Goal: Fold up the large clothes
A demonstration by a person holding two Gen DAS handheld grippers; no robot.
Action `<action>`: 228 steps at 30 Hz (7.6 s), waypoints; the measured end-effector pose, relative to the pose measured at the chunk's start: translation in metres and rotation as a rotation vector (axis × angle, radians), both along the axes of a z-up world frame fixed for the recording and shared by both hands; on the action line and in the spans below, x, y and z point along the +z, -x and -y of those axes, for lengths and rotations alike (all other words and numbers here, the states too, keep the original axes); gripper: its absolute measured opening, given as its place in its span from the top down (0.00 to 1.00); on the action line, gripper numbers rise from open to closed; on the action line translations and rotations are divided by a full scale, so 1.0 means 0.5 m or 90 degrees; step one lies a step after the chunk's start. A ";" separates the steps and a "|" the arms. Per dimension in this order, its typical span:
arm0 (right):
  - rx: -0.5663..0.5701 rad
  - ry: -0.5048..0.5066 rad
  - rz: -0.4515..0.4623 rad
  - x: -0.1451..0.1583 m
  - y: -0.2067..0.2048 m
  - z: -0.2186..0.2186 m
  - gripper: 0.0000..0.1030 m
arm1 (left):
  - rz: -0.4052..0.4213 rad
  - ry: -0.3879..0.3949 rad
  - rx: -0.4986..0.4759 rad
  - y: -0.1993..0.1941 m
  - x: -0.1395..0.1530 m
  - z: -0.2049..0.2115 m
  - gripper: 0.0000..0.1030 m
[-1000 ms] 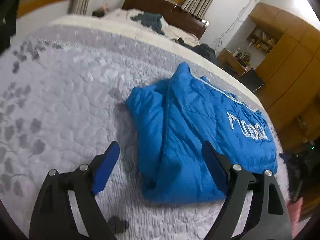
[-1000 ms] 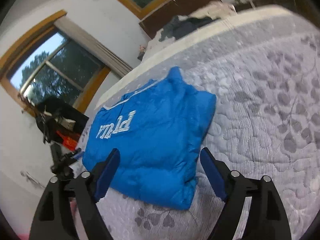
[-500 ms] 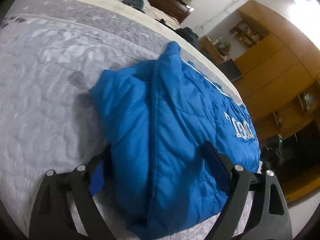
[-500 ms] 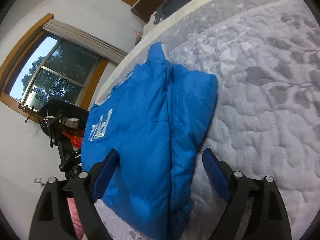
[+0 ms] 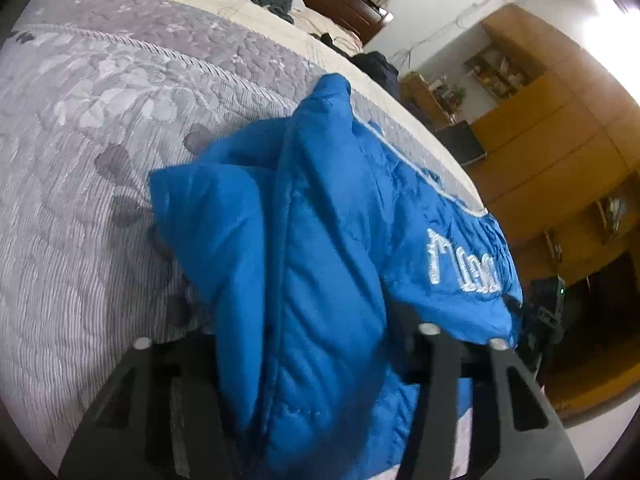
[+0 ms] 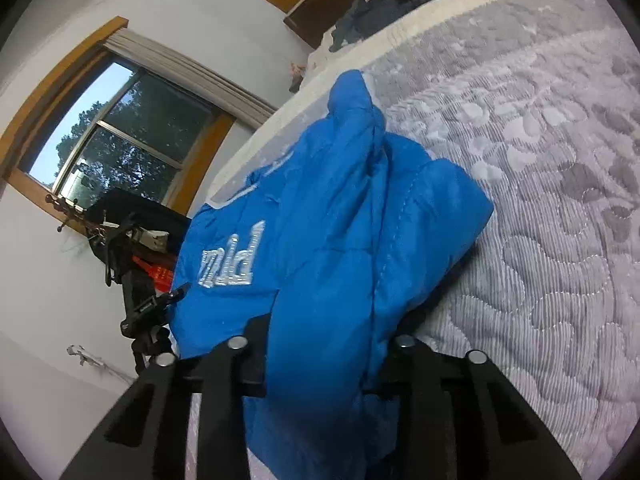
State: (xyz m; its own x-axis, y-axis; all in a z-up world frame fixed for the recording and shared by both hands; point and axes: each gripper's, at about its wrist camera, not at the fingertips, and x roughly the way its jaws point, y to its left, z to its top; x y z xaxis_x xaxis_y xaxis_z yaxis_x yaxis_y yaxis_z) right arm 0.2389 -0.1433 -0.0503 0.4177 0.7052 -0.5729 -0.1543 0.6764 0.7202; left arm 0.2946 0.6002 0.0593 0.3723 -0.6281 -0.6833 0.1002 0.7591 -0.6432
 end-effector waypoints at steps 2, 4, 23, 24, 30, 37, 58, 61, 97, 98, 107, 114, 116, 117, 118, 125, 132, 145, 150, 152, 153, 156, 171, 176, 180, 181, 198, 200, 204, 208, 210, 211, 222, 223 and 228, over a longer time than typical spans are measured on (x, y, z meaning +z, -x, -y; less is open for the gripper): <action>0.000 0.000 0.013 0.020 0.010 -0.002 0.72 | 0.013 -0.002 0.007 0.009 0.016 0.001 0.69; 0.004 -0.002 0.029 0.044 0.023 -0.003 0.73 | 0.023 0.009 0.009 0.025 0.035 0.000 0.74; 0.032 0.028 0.079 0.147 0.360 0.024 0.75 | 0.066 0.069 -0.056 0.369 0.139 0.005 0.78; 0.032 0.029 0.073 0.138 0.369 0.026 0.75 | 0.062 0.070 -0.056 0.380 0.133 0.002 0.78; 0.010 0.018 0.021 0.059 0.389 0.048 0.71 | 0.045 0.058 -0.040 0.445 0.069 -0.019 0.70; -0.020 -0.054 -0.036 -0.059 0.381 0.086 0.59 | 0.034 0.086 -0.035 0.431 -0.026 -0.042 0.46; 0.016 0.177 0.132 0.179 0.363 -0.024 0.41 | 0.175 0.010 -0.065 0.428 0.212 0.013 0.40; 0.063 0.206 0.117 0.166 0.321 -0.087 0.41 | 0.175 -0.016 -0.119 0.396 0.207 0.085 0.40; -0.065 0.148 0.012 0.099 0.420 0.097 0.21 | 0.163 -0.163 -0.097 0.423 0.168 0.178 0.25; -0.064 0.140 0.004 0.088 0.427 0.102 0.20 | 0.165 -0.166 -0.100 0.435 0.168 0.186 0.25; -0.051 0.016 -0.042 -0.024 0.448 0.123 0.20 | 0.172 -0.191 -0.117 0.493 0.144 0.229 0.24; -0.021 -0.028 -0.021 -0.046 0.430 0.108 0.33 | 0.164 -0.216 -0.121 0.494 0.114 0.238 0.23; -0.002 -0.051 -0.030 -0.055 0.421 0.095 0.39 | 0.166 -0.220 -0.124 0.494 0.112 0.240 0.22; 0.002 -0.047 -0.028 -0.058 0.416 0.088 0.42 | 0.167 -0.220 -0.125 0.496 0.111 0.243 0.22; 0.003 -0.047 -0.027 -0.058 0.415 0.085 0.44 | 0.168 -0.219 -0.125 0.496 0.110 0.242 0.22; -0.008 -0.032 0.004 -0.028 0.431 0.081 0.67 | 0.157 -0.194 -0.130 0.492 0.106 0.232 0.22; -0.025 -0.043 -0.025 -0.034 0.430 0.082 0.70 | 0.165 -0.192 -0.136 0.493 0.099 0.231 0.22; 0.047 0.166 0.076 0.237 0.423 -0.103 0.74 | 0.167 -0.129 -0.124 0.504 0.128 0.186 0.22; 0.125 0.260 0.117 0.306 0.425 -0.244 0.74 | 0.187 -0.117 -0.084 0.517 0.155 0.127 0.22; 0.163 0.299 0.124 0.317 0.425 -0.311 0.74 | 0.193 -0.110 -0.065 0.524 0.164 0.100 0.22; 0.178 0.315 0.126 0.319 0.425 -0.339 0.74 | 0.196 -0.106 -0.056 0.527 0.168 0.086 0.22; 0.229 0.364 0.125 0.311 0.421 -0.430 0.74 | 0.205 -0.100 -0.034 0.535 0.179 0.054 0.22; 0.335 0.427 0.049 0.165 0.379 -0.642 0.56 | 0.215 -0.061 0.023 0.555 0.190 -0.050 0.20; 0.342 0.421 0.041 0.141 0.371 -0.658 0.51 | 0.210 -0.046 0.026 0.556 0.187 -0.064 0.20; 0.346 0.408 0.039 0.140 0.370 -0.659 0.45 | 0.206 -0.032 0.022 0.552 0.186 -0.065 0.20; 0.345 0.408 0.038 0.142 0.371 -0.659 0.45 | 0.206 -0.031 0.021 0.552 0.187 -0.063 0.20; 0.230 0.289 0.123 0.335 0.429 -0.466 0.44 | 0.162 0.049 -0.027 0.489 0.192 -0.027 0.18; 0.191 0.310 0.113 0.323 0.429 -0.428 0.43 | 0.143 0.071 -0.045 0.473 0.181 -0.012 0.18; 0.165 0.315 0.064 0.271 0.421 -0.386 0.43 | 0.095 0.117 -0.067 0.436 0.149 0.020 0.18; 0.209 0.303 0.048 0.225 0.430 -0.417 0.44 | 0.051 0.147 -0.072 0.399 0.119 0.042 0.18; 0.235 0.318 0.063 0.214 0.440 -0.446 0.44 | 0.042 0.149 -0.070 0.386 0.110 0.049 0.18; 0.248 0.326 0.068 0.207 0.444 -0.464 0.44 | 0.040 0.147 -0.069 0.378 0.106 0.053 0.18; 0.285 0.315 0.076 0.141 0.447 -0.510 0.44 | 0.027 0.110 -0.093 0.335 0.089 0.085 0.15; 0.286 0.308 0.077 0.141 0.451 -0.502 0.44 | 0.028 0.110 -0.094 0.335 0.091 0.083 0.14; 0.290 0.285 0.083 0.138 0.453 -0.485 0.44 | 0.032 0.092 -0.113 0.325 0.091 0.111 0.13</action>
State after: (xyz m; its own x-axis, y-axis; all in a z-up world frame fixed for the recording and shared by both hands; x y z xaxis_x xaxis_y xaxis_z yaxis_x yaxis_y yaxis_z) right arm 0.0125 0.0992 0.0187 0.2191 0.5330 -0.8172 -0.5629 0.7532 0.3403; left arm 0.1323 0.5447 0.1048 0.2792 -0.7769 -0.5644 0.2586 0.6269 -0.7349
